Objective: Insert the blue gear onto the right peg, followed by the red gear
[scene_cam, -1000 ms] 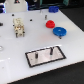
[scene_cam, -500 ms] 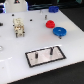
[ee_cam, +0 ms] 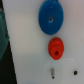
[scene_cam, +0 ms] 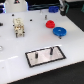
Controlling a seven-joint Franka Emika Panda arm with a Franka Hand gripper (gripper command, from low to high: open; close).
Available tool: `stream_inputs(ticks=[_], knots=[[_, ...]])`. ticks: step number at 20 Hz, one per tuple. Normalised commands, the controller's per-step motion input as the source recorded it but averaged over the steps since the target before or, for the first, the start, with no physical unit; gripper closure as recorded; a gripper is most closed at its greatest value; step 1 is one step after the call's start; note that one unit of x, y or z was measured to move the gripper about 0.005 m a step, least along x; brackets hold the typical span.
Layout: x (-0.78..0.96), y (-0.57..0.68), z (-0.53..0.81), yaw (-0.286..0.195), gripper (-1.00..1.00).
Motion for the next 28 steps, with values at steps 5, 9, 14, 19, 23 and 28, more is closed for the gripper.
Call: stream_inputs(ticks=[5,9,14,19,23,28], knots=[[-0.23,0.09,-0.52,0.0,-1.0],[-0.28,-0.07,-0.49,0.0,-1.0],[-0.35,-0.2,-0.43,0.0,-1.0],[-0.35,-0.29,-0.43,0.0,-1.0],[-0.29,-0.27,-0.43,0.0,-1.0],[-0.32,-0.11,-0.36,0.0,-1.0]])
